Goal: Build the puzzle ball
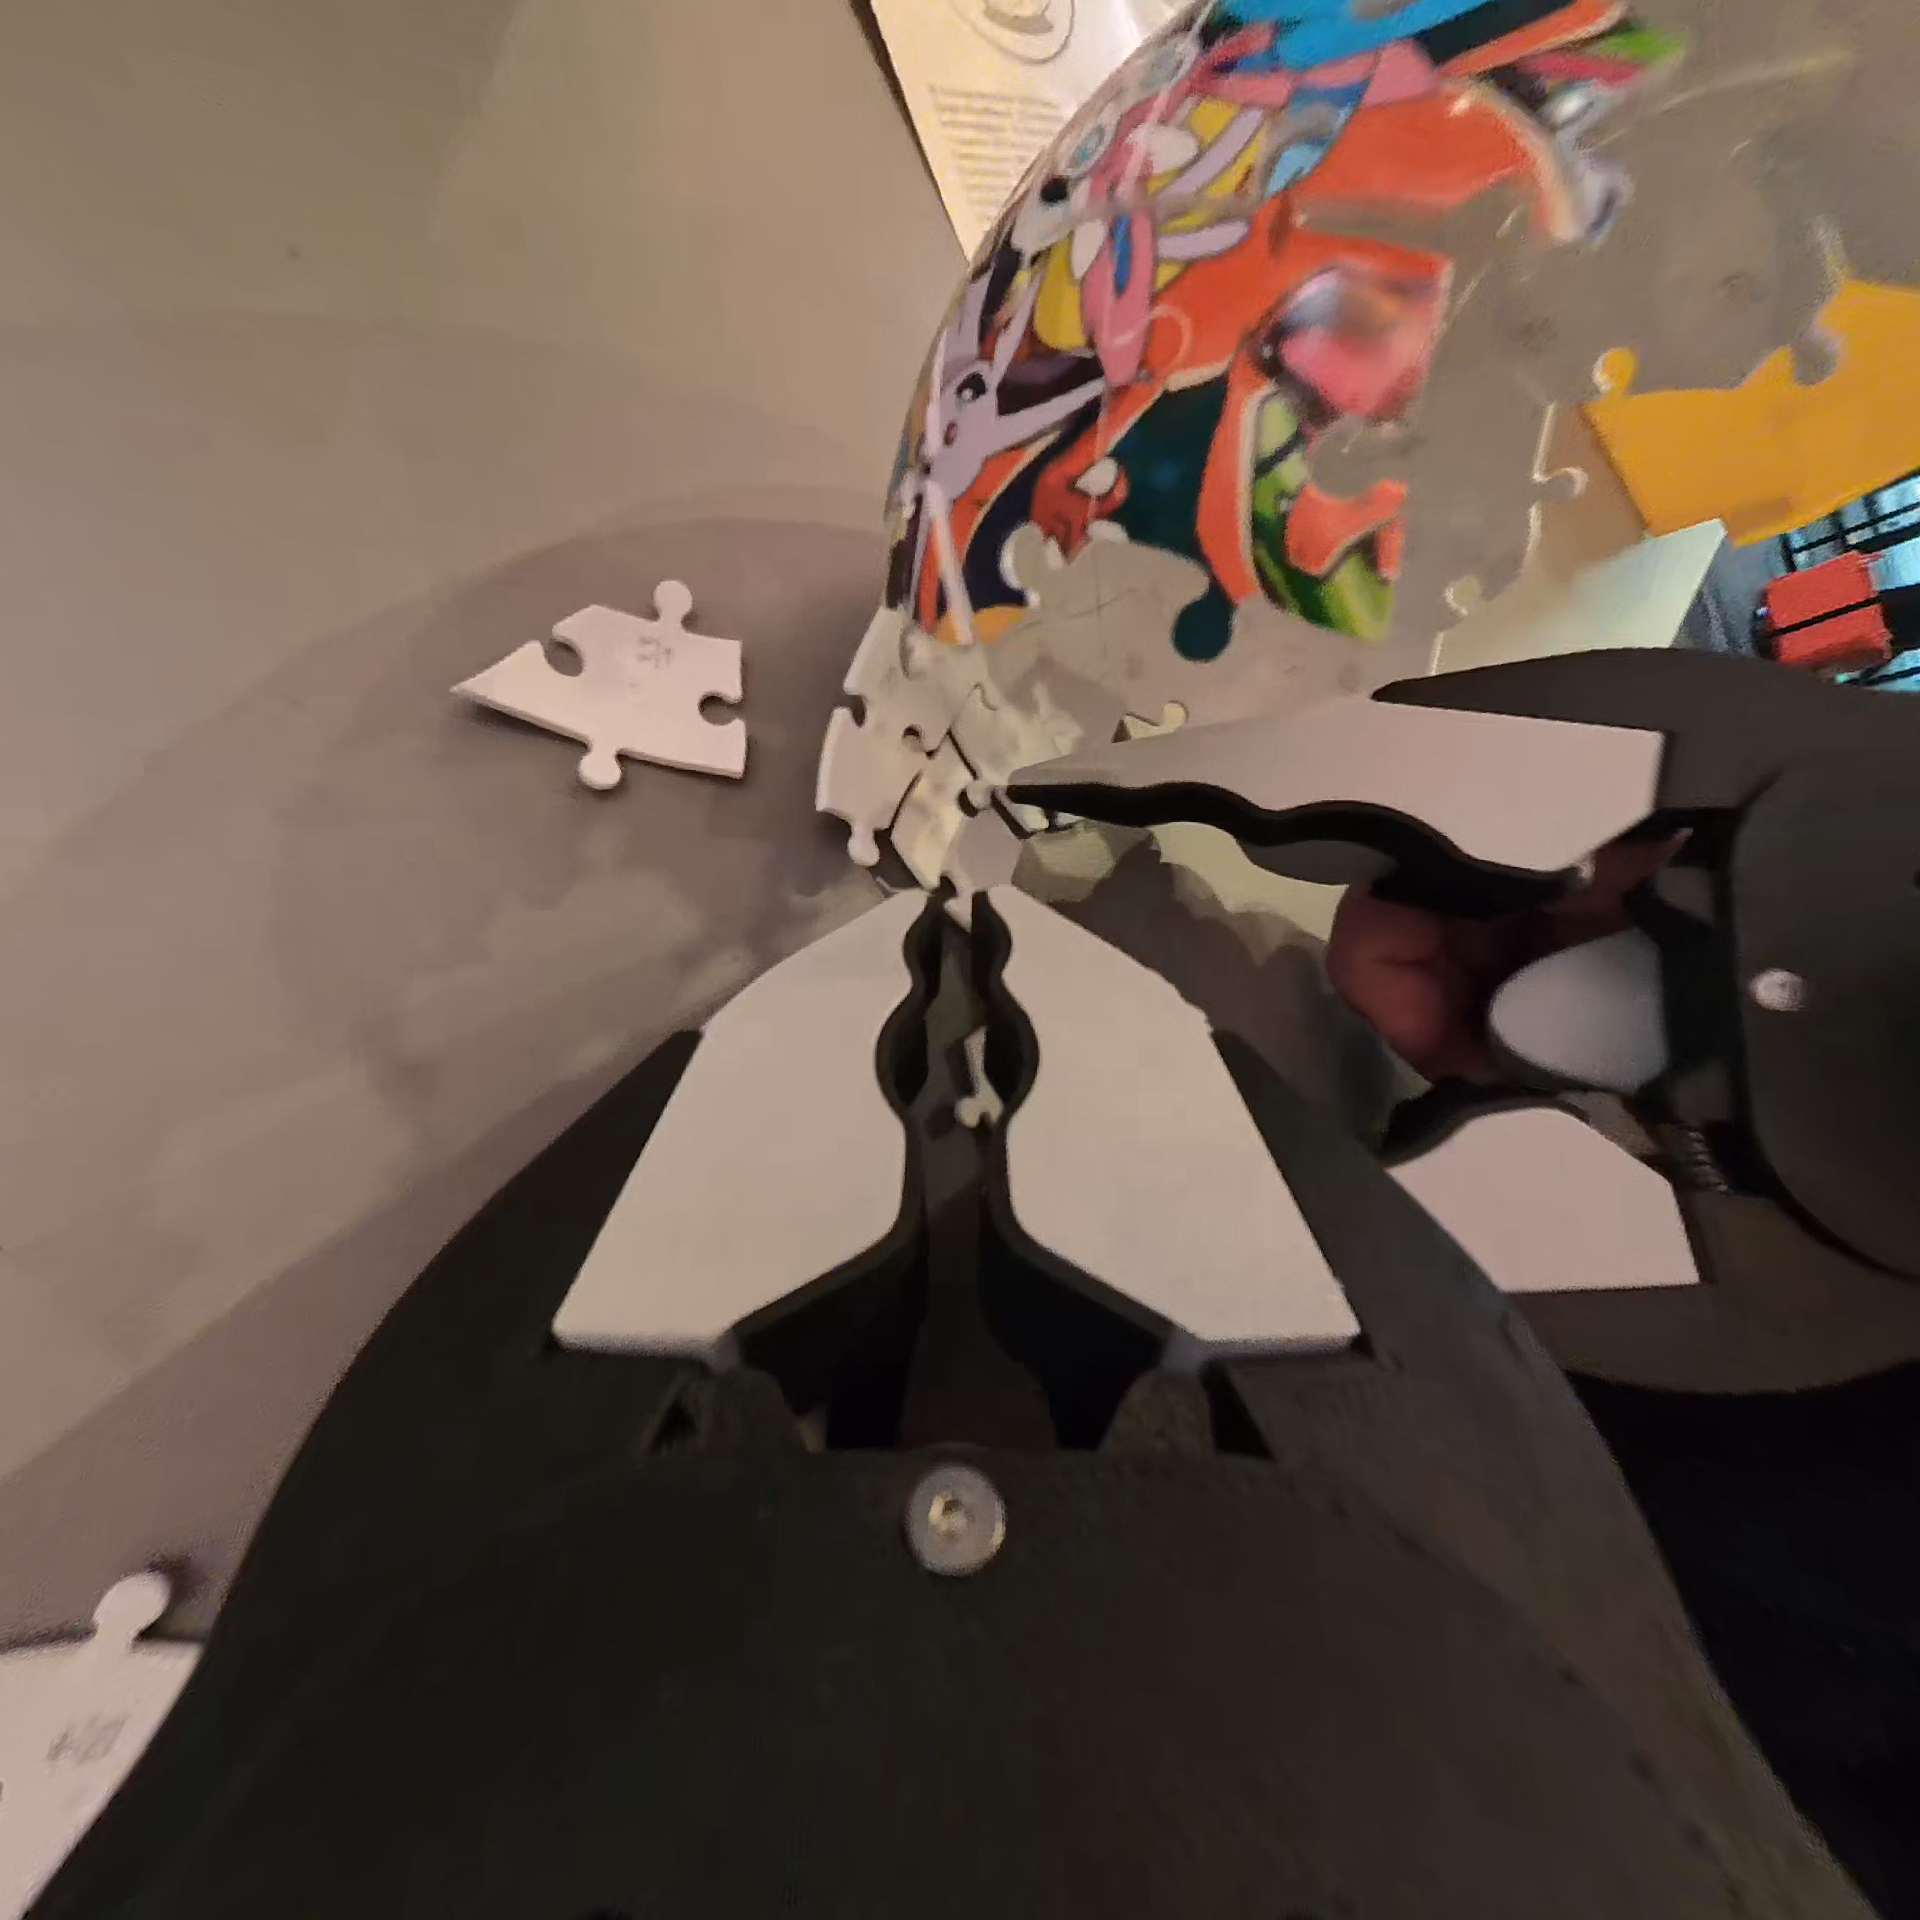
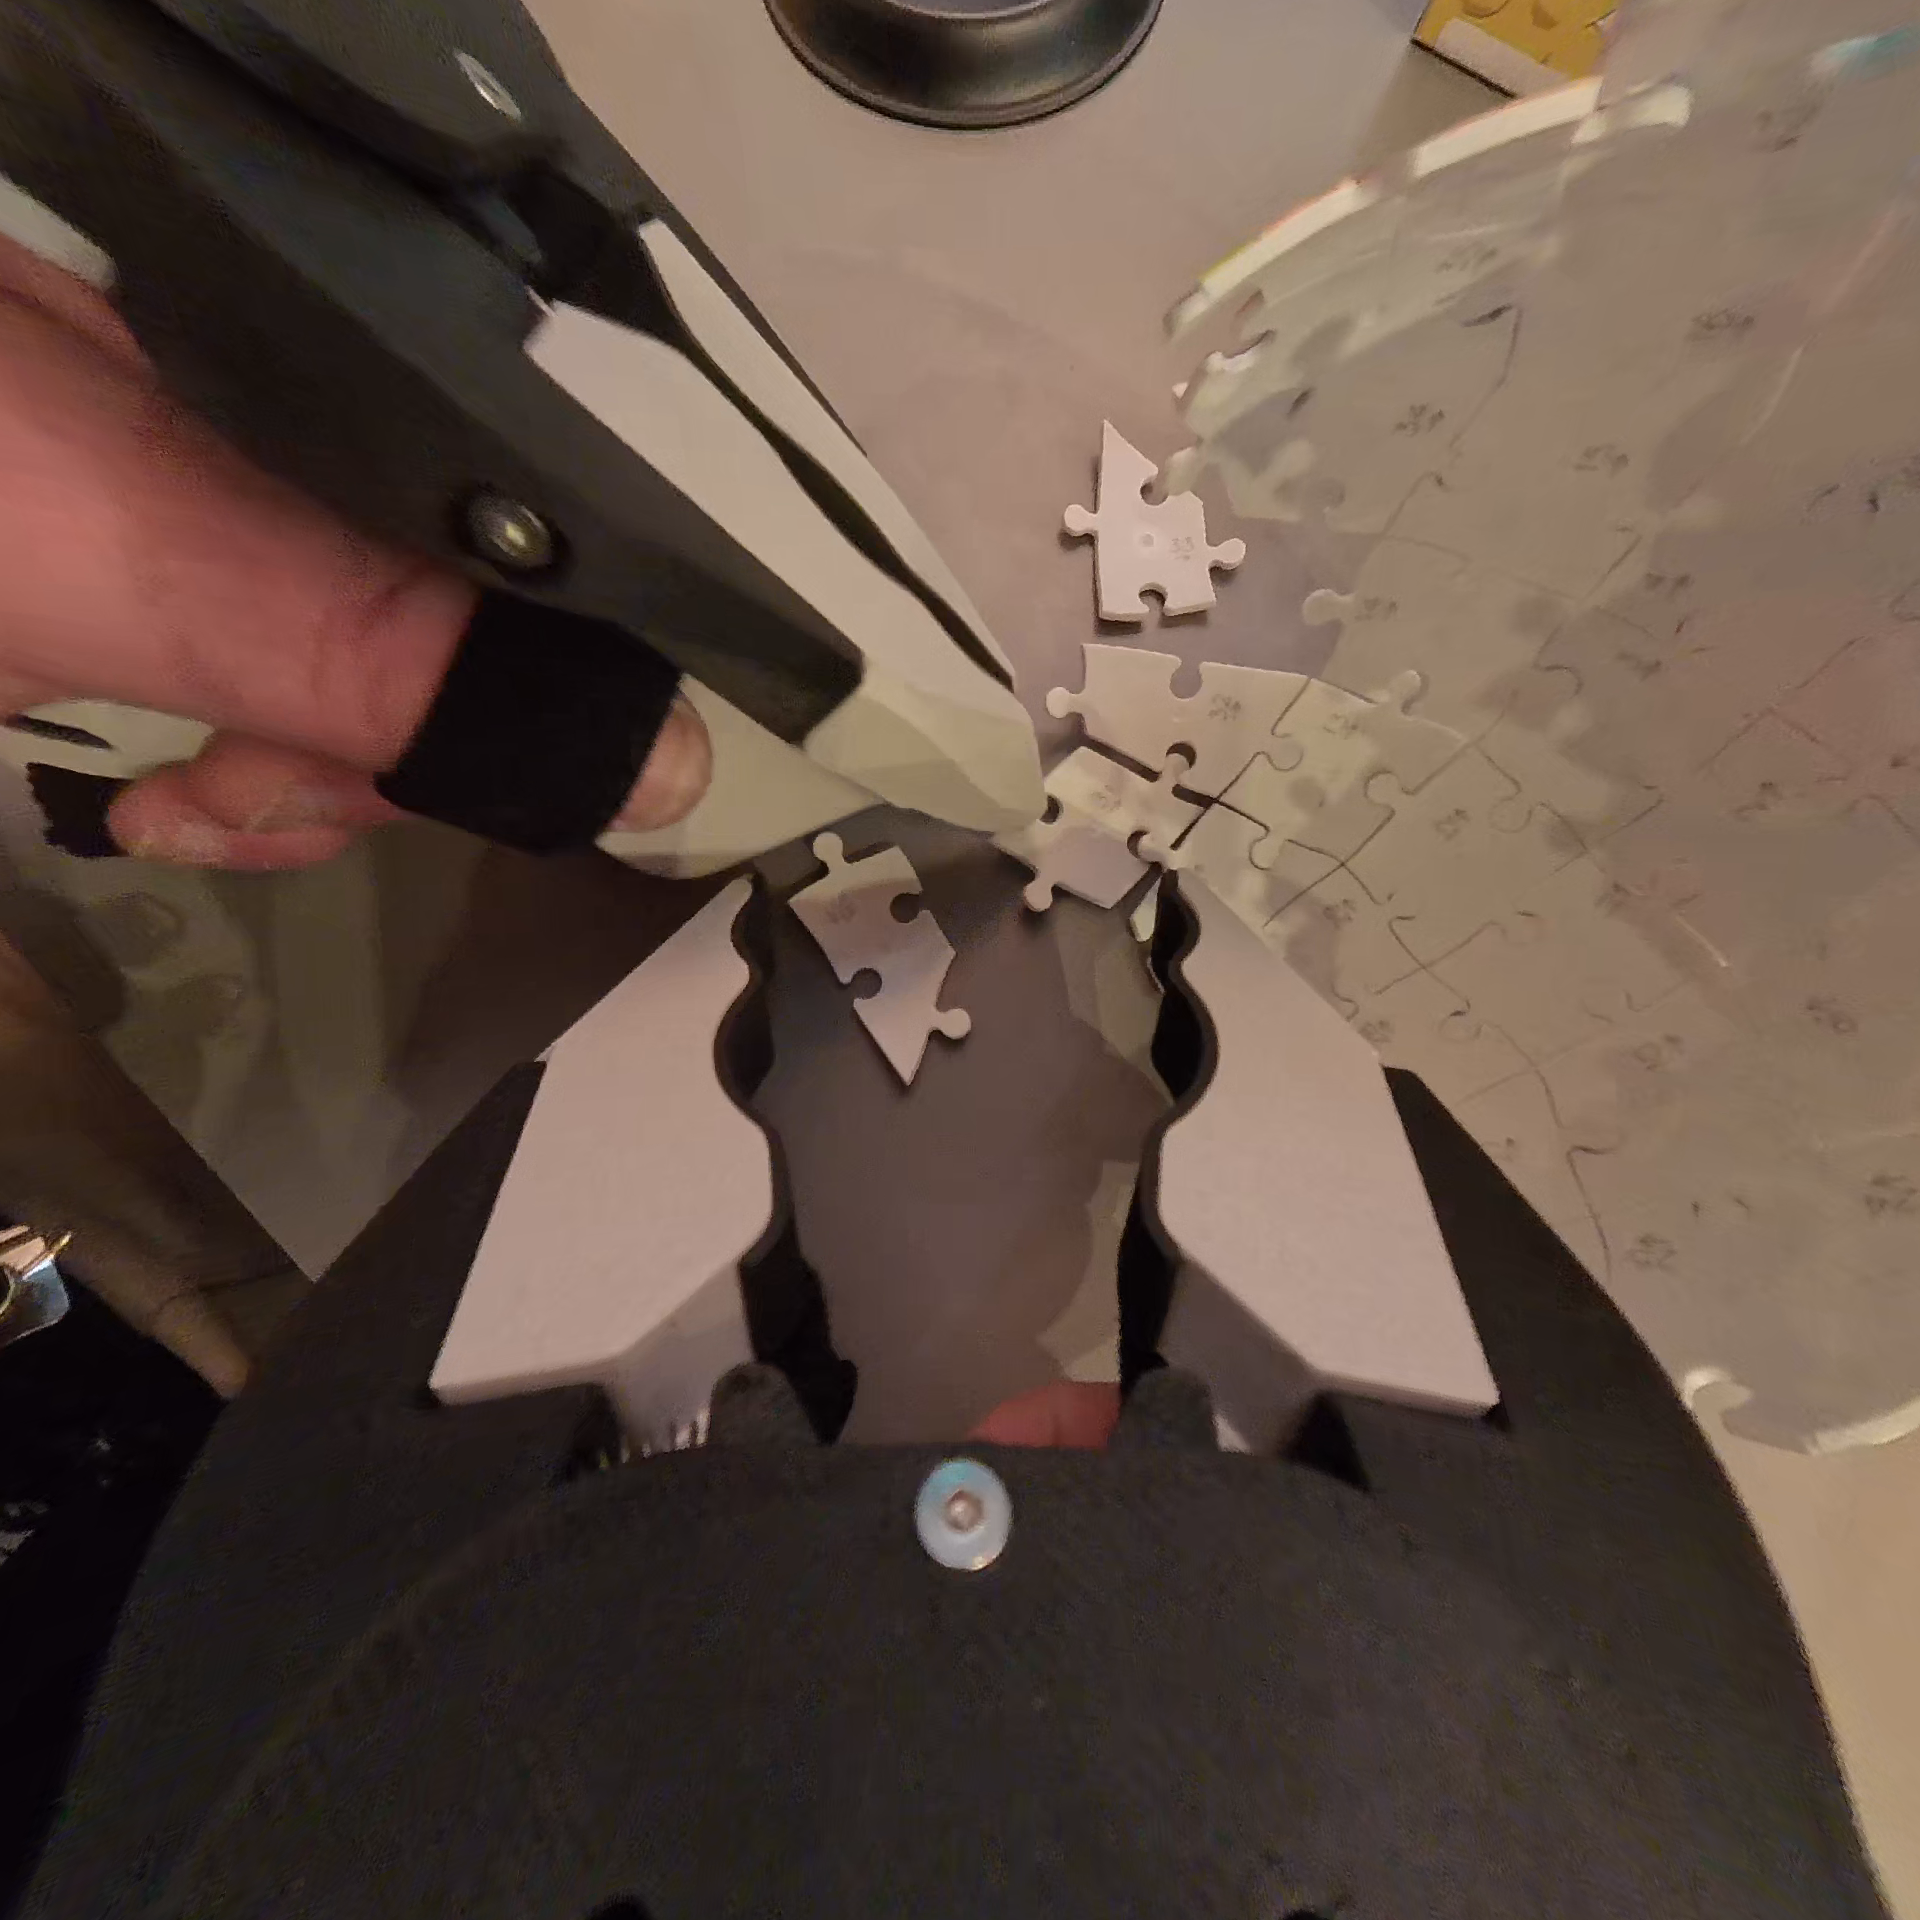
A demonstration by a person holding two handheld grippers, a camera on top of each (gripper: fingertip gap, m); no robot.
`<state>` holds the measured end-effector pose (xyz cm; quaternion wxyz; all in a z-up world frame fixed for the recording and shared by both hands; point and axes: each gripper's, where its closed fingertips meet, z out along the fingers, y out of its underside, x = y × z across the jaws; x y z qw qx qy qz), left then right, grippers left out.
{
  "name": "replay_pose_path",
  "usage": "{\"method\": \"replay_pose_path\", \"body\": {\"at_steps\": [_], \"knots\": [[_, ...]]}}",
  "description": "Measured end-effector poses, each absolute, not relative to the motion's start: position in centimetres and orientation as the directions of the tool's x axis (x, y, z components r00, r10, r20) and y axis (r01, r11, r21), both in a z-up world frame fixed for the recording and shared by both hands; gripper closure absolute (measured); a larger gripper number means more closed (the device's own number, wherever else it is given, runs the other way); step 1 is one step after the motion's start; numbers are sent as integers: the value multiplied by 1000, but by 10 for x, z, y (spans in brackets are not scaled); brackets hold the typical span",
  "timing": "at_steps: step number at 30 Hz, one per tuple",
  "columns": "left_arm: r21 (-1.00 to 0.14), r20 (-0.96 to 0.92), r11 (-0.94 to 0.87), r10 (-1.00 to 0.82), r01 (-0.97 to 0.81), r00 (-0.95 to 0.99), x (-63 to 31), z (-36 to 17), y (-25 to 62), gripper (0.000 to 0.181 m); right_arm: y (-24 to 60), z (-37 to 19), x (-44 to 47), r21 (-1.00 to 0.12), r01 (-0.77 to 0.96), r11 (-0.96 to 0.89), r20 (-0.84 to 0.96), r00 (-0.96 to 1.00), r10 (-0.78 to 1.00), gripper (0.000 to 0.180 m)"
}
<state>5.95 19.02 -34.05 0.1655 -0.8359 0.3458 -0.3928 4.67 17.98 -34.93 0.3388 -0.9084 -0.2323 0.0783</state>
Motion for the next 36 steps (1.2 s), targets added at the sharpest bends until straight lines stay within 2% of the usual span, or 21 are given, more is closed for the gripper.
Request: {"method": "replay_pose_path", "body": {"at_steps": [1,13,20,23,29,36], "knots": [[-546,532,-701,-713,-458,456,61,-344,189,177,180,-349,47,-652,368,-663,14,880,475,106],[-543,551,-713,-702,-444,452,65,-344,192,180,179,-349,47,-652,377,-657,12,872,489,104],[-616,550,-671,-741,-412,384,68,-328,191,181,178,-349,47,-642,395,-657,13,863,505,104],[-611,505,-639,-769,-467,392,69,-336,191,181,179,-350,46,-639,402,-656,14,858,513,105],[-647,510,-646,-762,-406,400,61,-327,198,181,178,-349,46,-637,407,-655,13,855,518,105],[-675,438,-563,-826,-477,355,84,-330,193,181,178,-349,46,-641,404,-652,10,855,519,105]]}}
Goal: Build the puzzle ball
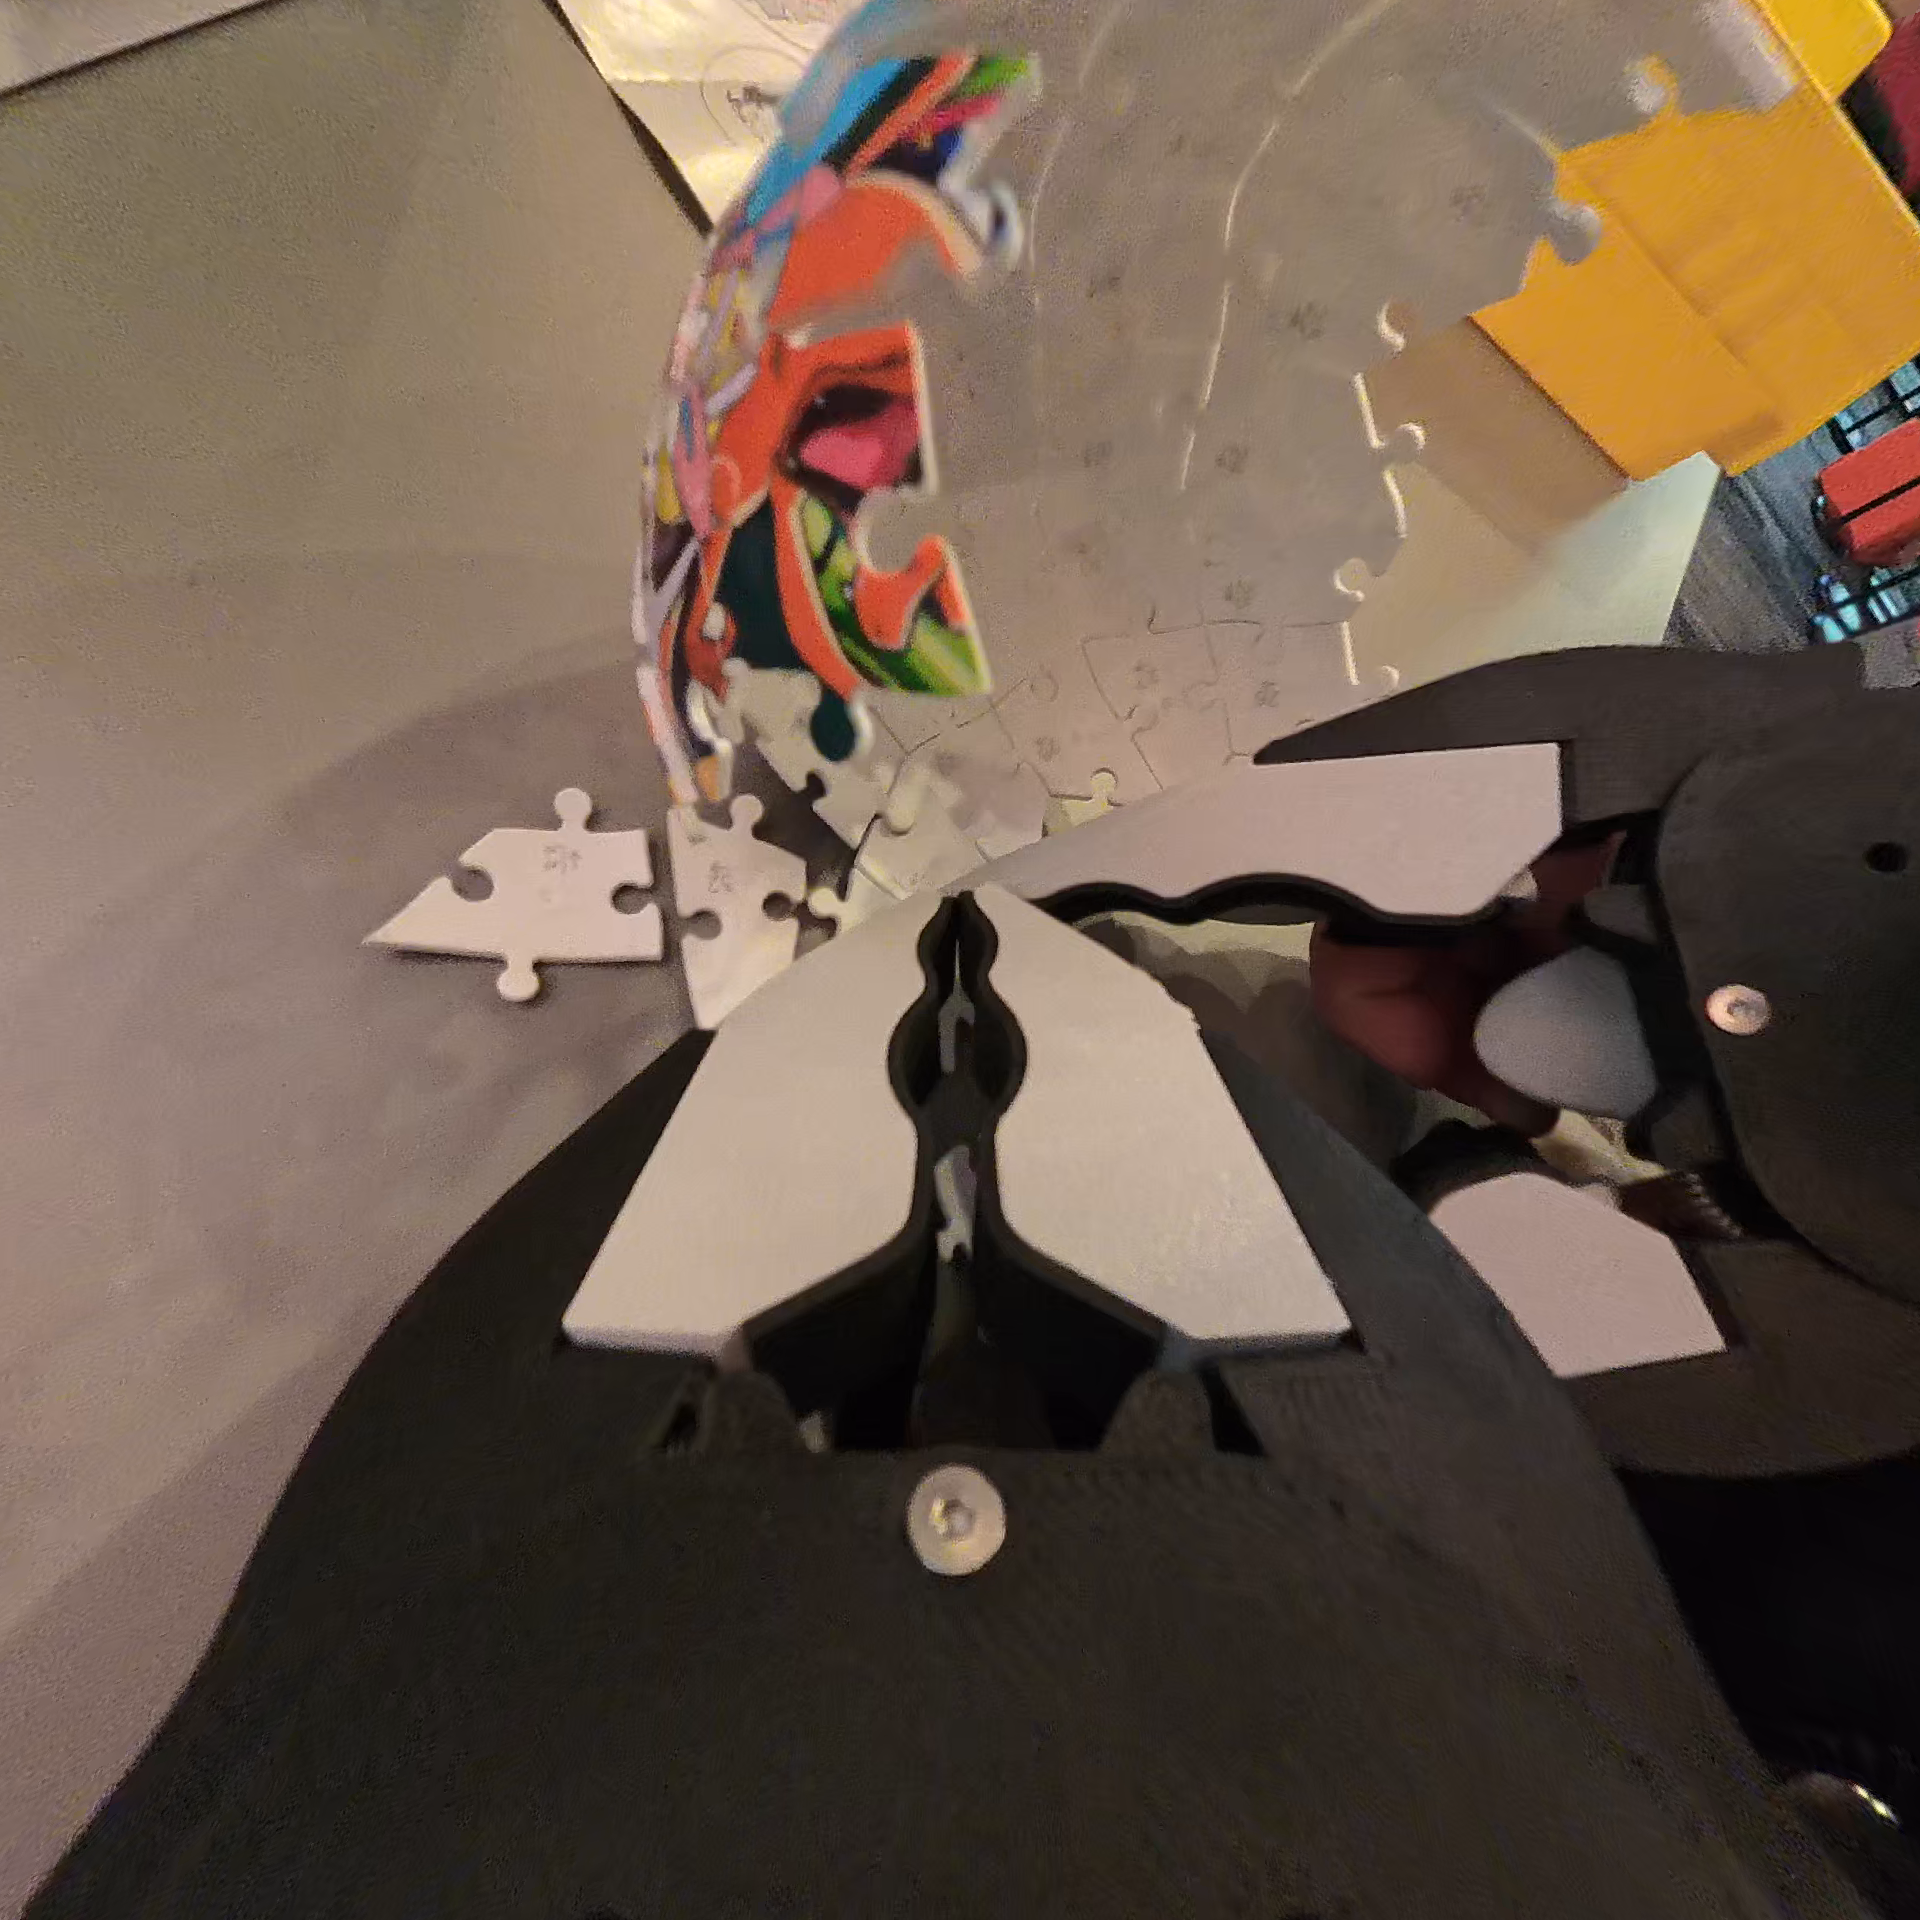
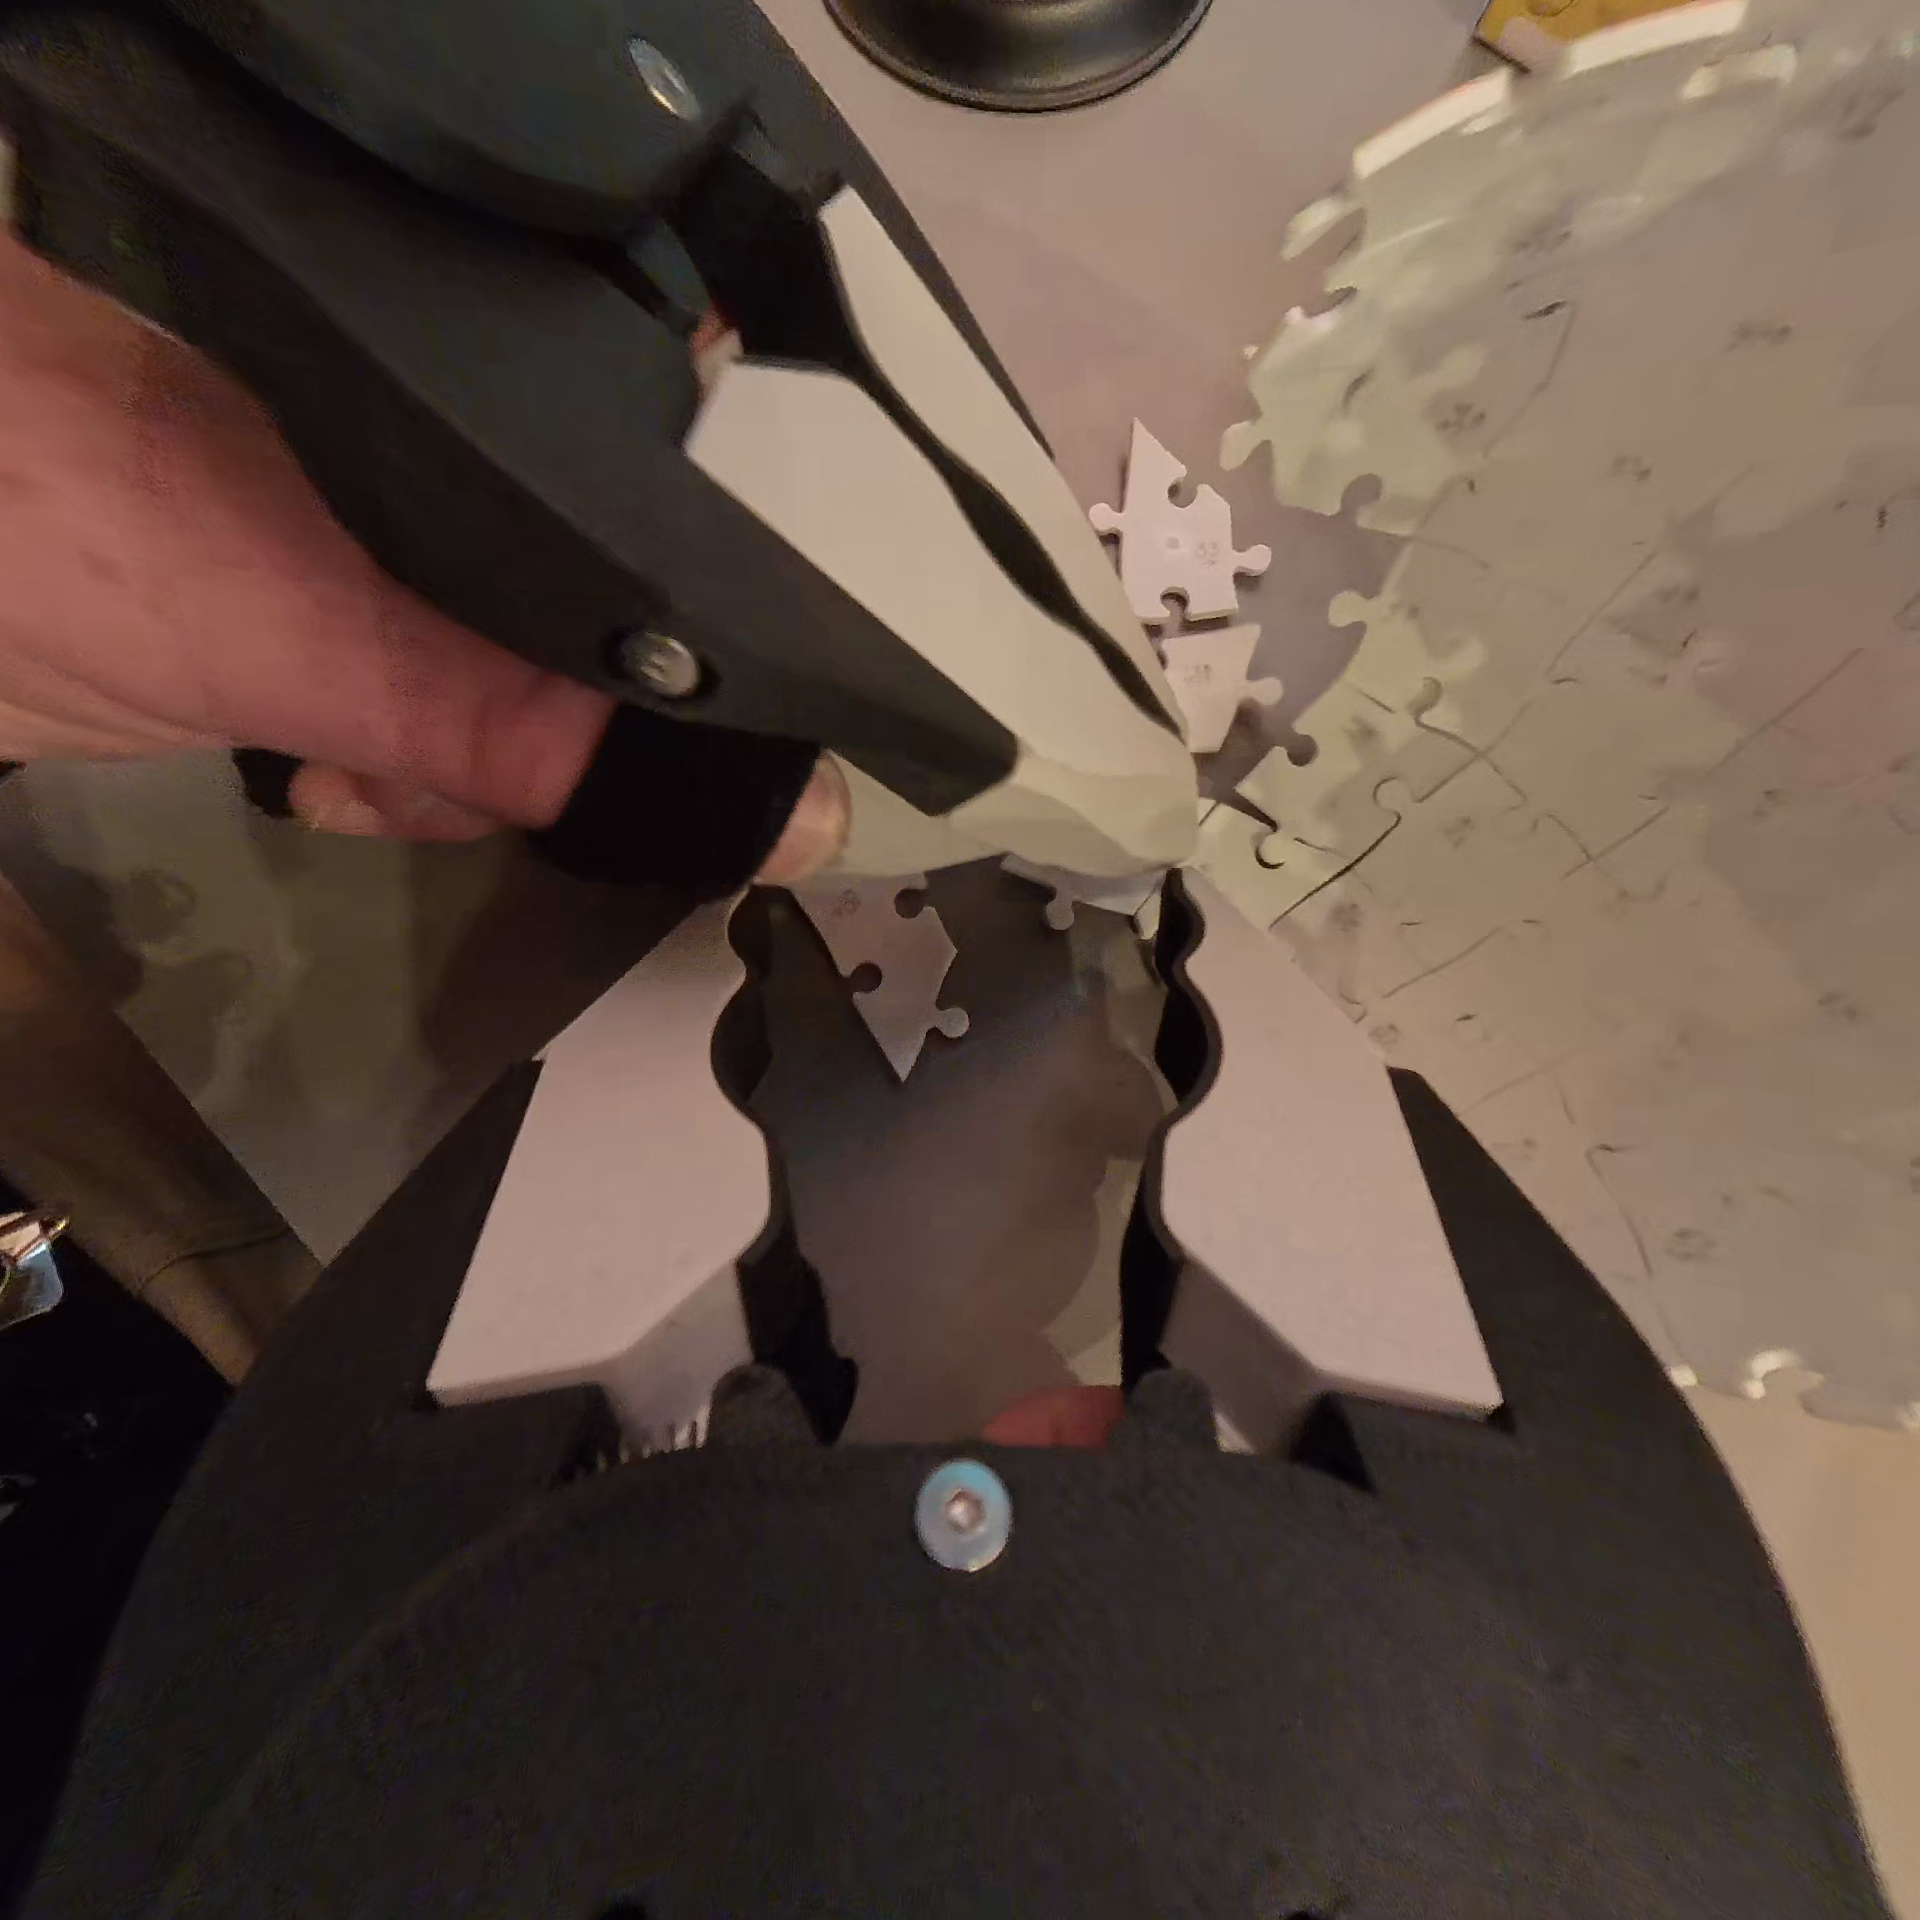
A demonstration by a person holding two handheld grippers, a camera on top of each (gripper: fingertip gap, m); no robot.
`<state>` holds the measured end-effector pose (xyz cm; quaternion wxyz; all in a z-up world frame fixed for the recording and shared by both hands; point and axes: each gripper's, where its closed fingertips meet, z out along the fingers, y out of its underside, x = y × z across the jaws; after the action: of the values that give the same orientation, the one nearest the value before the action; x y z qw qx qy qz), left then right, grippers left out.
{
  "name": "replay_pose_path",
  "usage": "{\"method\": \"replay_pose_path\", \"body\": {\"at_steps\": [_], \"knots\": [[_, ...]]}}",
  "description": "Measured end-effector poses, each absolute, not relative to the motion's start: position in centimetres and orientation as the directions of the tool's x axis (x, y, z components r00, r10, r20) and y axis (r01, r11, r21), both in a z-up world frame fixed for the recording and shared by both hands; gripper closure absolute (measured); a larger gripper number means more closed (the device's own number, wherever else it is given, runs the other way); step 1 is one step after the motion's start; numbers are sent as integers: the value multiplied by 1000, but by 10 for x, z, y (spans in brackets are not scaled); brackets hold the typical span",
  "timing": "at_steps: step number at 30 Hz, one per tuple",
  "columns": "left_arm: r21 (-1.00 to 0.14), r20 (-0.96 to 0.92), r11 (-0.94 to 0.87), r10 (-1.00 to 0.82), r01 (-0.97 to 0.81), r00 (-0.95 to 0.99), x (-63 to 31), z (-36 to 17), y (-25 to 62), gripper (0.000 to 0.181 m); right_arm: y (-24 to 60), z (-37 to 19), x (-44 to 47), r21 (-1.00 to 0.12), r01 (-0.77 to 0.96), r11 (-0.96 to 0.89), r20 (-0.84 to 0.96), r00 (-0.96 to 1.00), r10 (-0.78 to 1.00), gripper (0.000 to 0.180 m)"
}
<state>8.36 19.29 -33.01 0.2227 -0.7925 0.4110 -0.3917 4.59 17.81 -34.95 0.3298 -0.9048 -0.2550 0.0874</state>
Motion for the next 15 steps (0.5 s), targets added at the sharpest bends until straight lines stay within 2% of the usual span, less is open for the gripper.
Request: {"method": "replay_pose_path", "body": {"at_steps": [6,15], "knots": [[-637,340,-515,-856,-574,390,83,-345,196,181,178,-350,46,-641,405,-651,11,854,521,105],[-637,286,-488,-868,-596,405,84,-347,199,180,178,-350,46,-639,411,-650,15,851,525,105]]}}
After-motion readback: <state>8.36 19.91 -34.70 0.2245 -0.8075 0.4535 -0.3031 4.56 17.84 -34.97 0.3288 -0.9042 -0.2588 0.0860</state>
